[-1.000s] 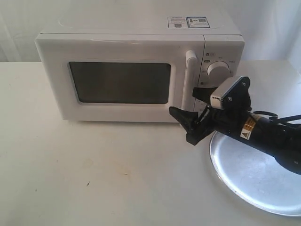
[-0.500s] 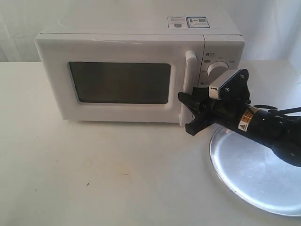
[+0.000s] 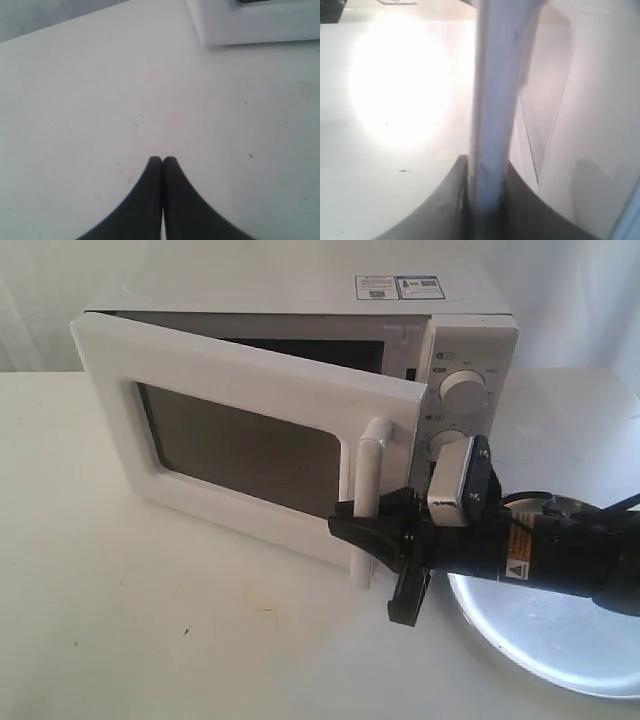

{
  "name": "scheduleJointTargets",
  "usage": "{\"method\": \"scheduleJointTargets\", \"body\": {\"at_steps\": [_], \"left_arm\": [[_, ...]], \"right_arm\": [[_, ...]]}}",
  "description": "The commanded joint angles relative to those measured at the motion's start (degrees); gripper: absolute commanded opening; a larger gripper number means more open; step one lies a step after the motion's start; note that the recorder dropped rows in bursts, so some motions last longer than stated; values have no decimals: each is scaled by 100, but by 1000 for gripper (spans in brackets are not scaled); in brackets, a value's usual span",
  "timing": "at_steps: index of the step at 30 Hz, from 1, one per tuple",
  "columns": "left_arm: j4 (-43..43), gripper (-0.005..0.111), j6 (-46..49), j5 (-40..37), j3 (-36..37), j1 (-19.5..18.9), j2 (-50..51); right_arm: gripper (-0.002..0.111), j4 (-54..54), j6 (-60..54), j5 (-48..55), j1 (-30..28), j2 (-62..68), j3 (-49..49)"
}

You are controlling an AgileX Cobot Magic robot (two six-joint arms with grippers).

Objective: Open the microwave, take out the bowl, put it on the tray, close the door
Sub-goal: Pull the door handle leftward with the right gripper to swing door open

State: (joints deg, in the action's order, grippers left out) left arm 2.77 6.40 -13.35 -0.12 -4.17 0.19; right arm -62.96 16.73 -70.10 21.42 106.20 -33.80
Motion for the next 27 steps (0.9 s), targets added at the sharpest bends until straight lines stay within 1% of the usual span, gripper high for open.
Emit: {"method": "scheduleJointTargets", "body": {"at_steps": [1,4,6,9,10,11,12,13,14,16,17,18,20,22,25,26,27], "left_arm": [[-22,0,-19,4,12,23,-19],[-22,0,-19,4,12,23,-19],[-22,0,-19,4,12,23,-19],[-22,0,-19,4,12,23,-19],[-22,0,-19,4,12,23,-19],[-22,0,-19,4,12,23,-19],[-22,0,-19,4,12,23,-19],[-22,0,-19,4,12,23,-19],[-22,0,-19,4,12,23,-19],[-22,0,-19,4,12,23,-19],[-22,0,-19,4,12,23,-19],[-22,0,-19,4,12,23,-19],[-22,0,-19,4,12,23,-19],[-22,0,-19,4,12,23,-19],[-22,0,-19,4,12,23,-19],[-22,0,-19,4,12,23,-19],[-22,0,-19,4,12,23,-19]], "right_arm": [[0,-523,-25,14,83,-169,98],[1,-786,162,14,83,-276,189],[10,-928,633,14,164,-383,189],[28,-1153,1141,14,192,-447,192],[43,-1445,1543,14,192,-484,192],[50,-1519,1725,14,192,-512,192],[56,-1593,2103,14,192,-551,192],[58,-1699,2397,14,192,-593,192],[58,-1775,2711,14,192,-633,192],[58,-2307,3139,14,192,-879,192],[56,-2443,3492,141,192,-978,192],[52,-2562,3872,605,192,-1120,192],[44,-2690,4162,1425,192,-1380,192],[40,-3102,4784,2015,192,-1663,192],[39,-3603,5572,1975,192,-2071,202],[39,-3699,6508,1871,192,-2336,266],[39,-3699,7012,1820,192,-2450,325]]}}
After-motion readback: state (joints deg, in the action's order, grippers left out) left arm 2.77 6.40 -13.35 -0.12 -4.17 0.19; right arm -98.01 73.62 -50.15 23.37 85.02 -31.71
